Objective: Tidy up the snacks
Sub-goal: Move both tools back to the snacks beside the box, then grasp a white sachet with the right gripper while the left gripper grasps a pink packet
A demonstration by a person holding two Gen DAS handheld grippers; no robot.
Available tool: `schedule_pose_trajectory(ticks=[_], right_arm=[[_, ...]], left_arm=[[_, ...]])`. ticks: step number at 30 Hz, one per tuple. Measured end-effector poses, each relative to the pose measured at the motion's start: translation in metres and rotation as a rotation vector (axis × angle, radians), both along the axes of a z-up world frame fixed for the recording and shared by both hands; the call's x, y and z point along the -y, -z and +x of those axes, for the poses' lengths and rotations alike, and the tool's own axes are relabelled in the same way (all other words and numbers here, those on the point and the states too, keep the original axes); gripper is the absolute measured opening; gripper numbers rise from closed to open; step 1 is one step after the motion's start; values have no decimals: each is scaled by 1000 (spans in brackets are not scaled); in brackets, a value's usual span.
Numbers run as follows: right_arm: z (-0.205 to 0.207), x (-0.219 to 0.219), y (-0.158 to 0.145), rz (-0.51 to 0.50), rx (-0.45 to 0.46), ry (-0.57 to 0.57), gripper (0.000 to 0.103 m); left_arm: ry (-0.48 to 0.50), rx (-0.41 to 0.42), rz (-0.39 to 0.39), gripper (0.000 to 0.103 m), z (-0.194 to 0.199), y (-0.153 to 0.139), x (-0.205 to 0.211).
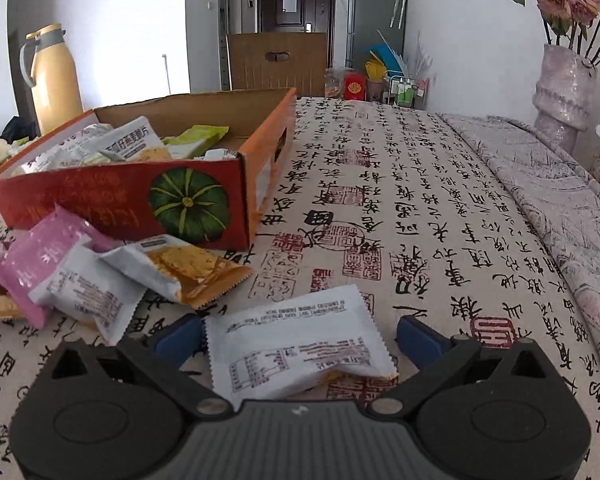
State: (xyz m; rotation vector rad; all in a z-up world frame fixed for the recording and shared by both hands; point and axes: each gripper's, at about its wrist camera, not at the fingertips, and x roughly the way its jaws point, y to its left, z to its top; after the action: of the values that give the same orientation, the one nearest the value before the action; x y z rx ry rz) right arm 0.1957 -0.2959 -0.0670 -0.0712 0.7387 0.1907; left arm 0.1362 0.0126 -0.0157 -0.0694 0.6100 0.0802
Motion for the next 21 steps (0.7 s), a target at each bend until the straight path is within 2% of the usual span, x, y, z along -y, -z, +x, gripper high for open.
schedule_pose_trajectory(ticks=[2,3,6,10,15,21], right_arm=[[-4,0,-1,6,7,-14,95],[-7,0,-2,10,14,-25,87],[-20,-7,-6,-27,45,-50,74],[-30,-9,-8,-32,61,-51,63],[-38,-5,-8,-8,63,-46,57],[-47,-1,-9,23,88,-9,56]], left_arm=[[2,0,-1,103,0,0,0],[3,1,-1,103,0,0,0],[2,0,-2,103,-1,0,-1],[3,-3,-5,103,-3,0,-1],[6,-6,-4,103,-4,1,0],[6,-4,-2,103,-8,1,-1]])
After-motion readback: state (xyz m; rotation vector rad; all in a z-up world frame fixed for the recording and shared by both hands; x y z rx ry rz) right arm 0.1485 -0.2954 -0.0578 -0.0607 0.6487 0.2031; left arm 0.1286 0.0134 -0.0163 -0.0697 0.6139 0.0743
